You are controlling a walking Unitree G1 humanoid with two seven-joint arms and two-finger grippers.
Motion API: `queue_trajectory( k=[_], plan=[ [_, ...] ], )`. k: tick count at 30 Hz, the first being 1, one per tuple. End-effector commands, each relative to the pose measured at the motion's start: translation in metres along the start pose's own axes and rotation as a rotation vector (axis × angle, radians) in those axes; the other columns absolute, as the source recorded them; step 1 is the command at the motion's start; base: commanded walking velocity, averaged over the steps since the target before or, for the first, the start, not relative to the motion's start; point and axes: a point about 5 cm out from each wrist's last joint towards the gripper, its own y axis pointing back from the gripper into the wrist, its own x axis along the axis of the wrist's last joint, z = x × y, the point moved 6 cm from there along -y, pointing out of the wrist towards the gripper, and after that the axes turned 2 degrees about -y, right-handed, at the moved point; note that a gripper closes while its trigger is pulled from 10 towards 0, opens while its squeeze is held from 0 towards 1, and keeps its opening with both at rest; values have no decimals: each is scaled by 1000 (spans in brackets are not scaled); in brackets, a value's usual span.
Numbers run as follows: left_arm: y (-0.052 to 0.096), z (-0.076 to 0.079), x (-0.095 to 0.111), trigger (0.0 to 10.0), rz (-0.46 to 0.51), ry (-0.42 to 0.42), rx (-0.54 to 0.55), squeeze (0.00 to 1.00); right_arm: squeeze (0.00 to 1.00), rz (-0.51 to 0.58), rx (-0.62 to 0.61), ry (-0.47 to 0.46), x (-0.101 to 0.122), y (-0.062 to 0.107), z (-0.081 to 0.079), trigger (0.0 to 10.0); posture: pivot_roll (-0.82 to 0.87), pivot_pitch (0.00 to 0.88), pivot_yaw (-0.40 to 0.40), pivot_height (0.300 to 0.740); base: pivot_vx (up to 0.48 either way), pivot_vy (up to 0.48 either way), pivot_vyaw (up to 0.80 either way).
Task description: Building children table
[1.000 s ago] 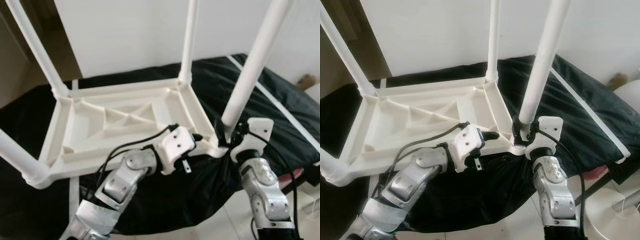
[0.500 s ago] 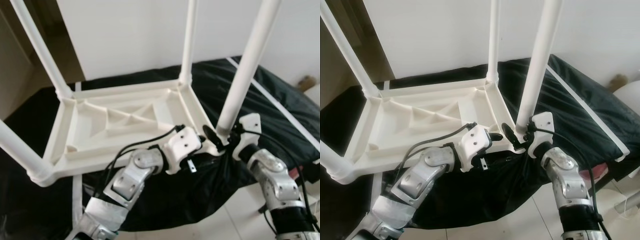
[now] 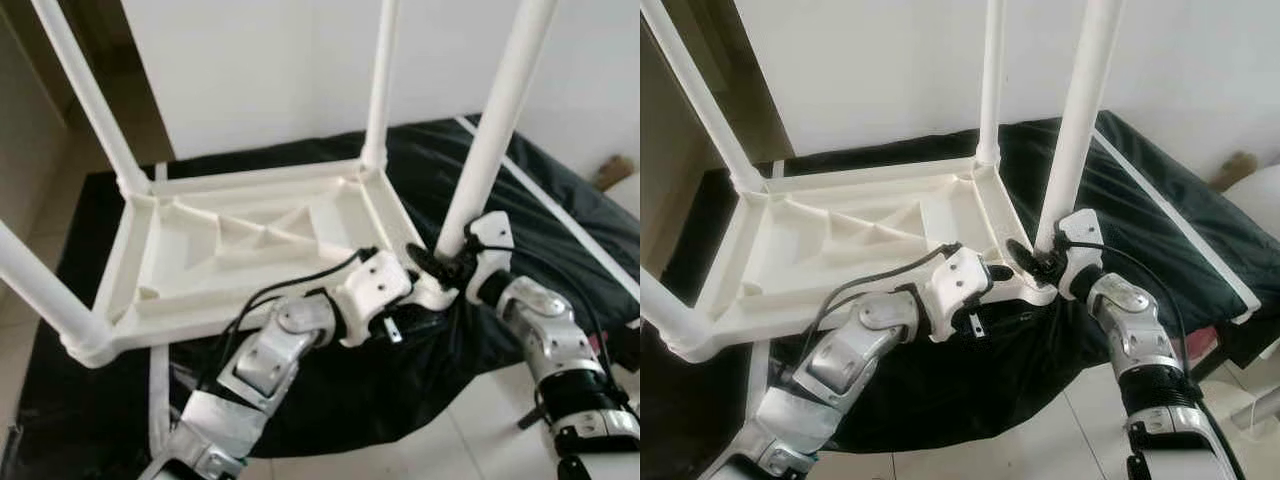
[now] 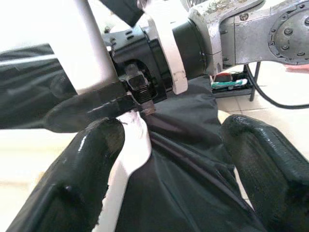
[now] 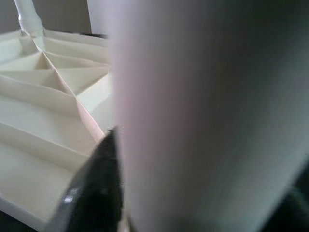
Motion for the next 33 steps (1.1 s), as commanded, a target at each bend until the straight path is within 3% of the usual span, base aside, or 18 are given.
queue_trajectory(
  k=[1,8,9,13,19,24,28,30,33],
  plan=[
    [-1,-14,-3,10000,-22,-19,114,0,0,-18,18,-17,-8,2,-4,0,-25,38,39,740,0,0,0],
    [-1,-20,1,10000,-1,-5,143,0,0,-40,-3,-32,-19,9,-4,0,-45,47,46,740,0,0,0],
    [0,-22,-1,10000,-9,-5,157,0,0,-51,-17,-36,-22,10,-3,10000,-49,45,46,740,0,0,0],
    [3,-28,-8,10000,-22,13,202,0,0,-55,-63,-88,-28,12,-3,10000,-55,37,46,740,0,0,0],
    [7,-39,-20,10000,-67,31,285,0,0,-108,-174,-89,-40,10,-1,10000,-60,17,42,740,0,0,0],
    [14,-40,-20,10000,-22,119,281,0,0,-99,-368,-155,-43,11,-7,10000,-55,0,34,740,0,0,0],
    [18,-40,-29,10000,-56,131,274,0,0,-103,-448,-179,-44,14,-10,10000,-50,0,29,740,0,0,0],
    [25,-47,-39,10000,-96,118,309,0,0,-112,-593,-189,-47,23,-11,10000,-44,0,18,740,0,0,0],
    [25,-48,-39,10000,-93,121,314,0,0,-113,-621,-194,-47,25,-11,10000,-44,0,18,740,0,0,0]
  ],
)
